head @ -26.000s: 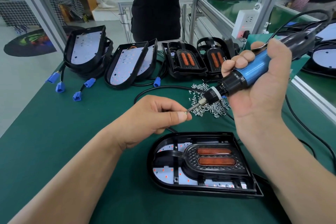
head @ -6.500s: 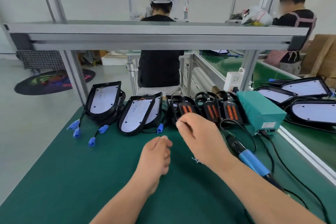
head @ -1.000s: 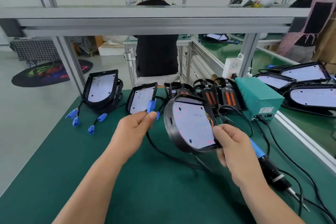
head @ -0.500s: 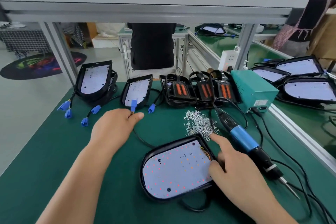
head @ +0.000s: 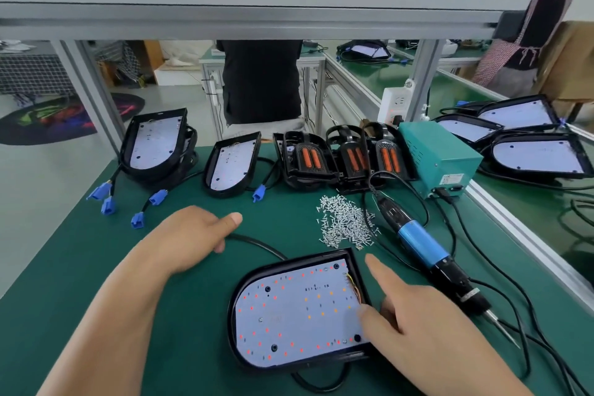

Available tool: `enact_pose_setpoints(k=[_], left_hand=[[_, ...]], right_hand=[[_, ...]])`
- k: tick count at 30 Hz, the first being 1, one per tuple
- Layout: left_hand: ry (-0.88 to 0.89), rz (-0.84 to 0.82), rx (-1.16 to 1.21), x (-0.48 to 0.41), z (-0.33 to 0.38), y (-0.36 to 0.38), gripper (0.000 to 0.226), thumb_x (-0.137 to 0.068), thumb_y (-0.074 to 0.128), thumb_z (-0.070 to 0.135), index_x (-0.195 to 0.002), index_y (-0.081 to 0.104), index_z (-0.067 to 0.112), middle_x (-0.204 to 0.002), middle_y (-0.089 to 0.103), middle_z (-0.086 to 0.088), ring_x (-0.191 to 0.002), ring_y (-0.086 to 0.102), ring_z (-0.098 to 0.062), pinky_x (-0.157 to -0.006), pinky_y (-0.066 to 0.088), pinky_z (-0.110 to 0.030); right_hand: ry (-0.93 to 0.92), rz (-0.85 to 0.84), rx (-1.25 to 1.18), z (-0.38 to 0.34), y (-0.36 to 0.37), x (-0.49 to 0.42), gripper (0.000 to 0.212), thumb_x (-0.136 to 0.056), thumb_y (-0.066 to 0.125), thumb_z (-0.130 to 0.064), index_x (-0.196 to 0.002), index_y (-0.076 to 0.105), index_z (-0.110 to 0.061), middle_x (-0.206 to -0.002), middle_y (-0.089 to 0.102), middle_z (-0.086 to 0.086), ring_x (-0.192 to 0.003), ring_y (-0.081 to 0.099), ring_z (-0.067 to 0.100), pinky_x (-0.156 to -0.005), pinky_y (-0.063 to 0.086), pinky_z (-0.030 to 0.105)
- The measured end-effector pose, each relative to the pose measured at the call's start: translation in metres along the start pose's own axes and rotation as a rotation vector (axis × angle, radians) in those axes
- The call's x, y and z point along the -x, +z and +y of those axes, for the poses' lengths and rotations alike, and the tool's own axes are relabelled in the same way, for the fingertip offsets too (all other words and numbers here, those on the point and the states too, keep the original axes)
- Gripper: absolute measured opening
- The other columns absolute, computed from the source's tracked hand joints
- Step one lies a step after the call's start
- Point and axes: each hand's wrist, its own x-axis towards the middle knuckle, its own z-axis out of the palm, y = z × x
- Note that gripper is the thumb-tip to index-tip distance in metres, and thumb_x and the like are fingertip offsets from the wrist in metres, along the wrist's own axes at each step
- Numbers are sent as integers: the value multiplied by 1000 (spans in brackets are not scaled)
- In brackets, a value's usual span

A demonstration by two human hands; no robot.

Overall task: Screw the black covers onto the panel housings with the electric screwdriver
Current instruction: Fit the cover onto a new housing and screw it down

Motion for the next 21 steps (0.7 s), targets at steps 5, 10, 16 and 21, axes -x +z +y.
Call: enact_pose_setpoints(k=[5, 10, 16, 21], left_hand=[[360, -463, 219, 20, 29, 14, 55, -81, 68, 80, -99, 82, 30, -94, 76, 3, -82, 60, 1, -81, 50, -36], [452, -484, 276, 18, 36, 34, 14, -91, 81, 44, -90, 83, 30, -76, 70, 16, -71, 57, 3, -68, 44, -11], [443, -455, 345, 13, 33, 45, 22, -88, 79, 48, -89, 83, 26, -79, 72, 10, -75, 58, -1, -73, 47, -19], [458, -440, 369, 11, 32, 48, 20, -89, 78, 48, -82, 82, 29, -76, 70, 16, -72, 57, 2, -70, 45, -15]], right_hand=[[-70, 276, -44, 1, -31, -37, 52, -96, 46, -68, -140, 55, -42, -95, 65, -31, -81, 62, -5, -67, 44, 14], [-144, 496, -59, -15, -61, -137, 25, -99, 59, -47, -107, 68, -25, -87, 70, -10, -83, 64, 7, -84, 58, 42], [-168, 453, 133, -49, -54, -237, 71, -94, 51, -76, -125, 60, -13, -118, 65, 7, -109, 61, 30, -87, 51, 42], [-175, 384, 352, -66, -24, -267, 70, -91, 54, -76, -113, 56, -9, -115, 63, 14, -113, 57, 38, -78, 44, 42]])
